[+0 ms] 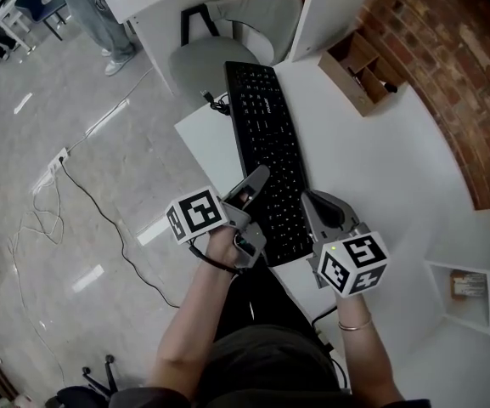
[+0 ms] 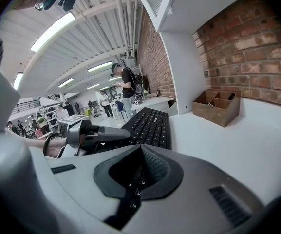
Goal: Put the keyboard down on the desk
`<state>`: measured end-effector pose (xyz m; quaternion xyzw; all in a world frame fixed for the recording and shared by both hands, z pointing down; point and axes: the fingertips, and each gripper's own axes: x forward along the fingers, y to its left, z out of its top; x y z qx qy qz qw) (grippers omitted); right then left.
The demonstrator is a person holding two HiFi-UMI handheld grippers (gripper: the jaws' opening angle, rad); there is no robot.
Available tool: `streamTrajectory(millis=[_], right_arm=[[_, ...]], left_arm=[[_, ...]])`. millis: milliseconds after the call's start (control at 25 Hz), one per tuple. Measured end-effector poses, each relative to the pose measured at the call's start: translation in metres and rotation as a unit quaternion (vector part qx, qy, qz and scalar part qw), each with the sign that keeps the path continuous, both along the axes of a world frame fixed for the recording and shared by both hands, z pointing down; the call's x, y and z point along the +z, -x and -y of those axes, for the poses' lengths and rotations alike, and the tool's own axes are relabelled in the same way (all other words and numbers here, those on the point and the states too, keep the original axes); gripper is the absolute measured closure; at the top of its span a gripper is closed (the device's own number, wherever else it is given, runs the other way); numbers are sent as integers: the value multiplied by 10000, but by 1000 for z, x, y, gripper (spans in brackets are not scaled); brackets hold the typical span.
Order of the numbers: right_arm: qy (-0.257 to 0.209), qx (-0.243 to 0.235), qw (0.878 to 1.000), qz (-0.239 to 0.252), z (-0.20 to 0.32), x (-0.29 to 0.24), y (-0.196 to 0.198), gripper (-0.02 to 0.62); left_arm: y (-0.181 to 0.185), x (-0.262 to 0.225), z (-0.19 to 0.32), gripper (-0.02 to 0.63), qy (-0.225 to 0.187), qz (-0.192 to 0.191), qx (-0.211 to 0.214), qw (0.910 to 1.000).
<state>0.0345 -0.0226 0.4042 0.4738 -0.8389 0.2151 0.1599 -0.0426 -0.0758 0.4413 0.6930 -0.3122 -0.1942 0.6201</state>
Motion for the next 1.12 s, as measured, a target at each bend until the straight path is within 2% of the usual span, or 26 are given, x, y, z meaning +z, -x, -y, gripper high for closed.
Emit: streamTrajectory(millis=[680, 1120], right_arm=[[315, -85, 9995, 7, 14, 23, 6, 591], [450, -141, 9989, -39, 18, 34, 11, 591]], left_arm=[[-3, 29, 19, 505, 234, -17, 67, 9997], [-8, 40, 20, 503, 646, 424, 267, 9967]])
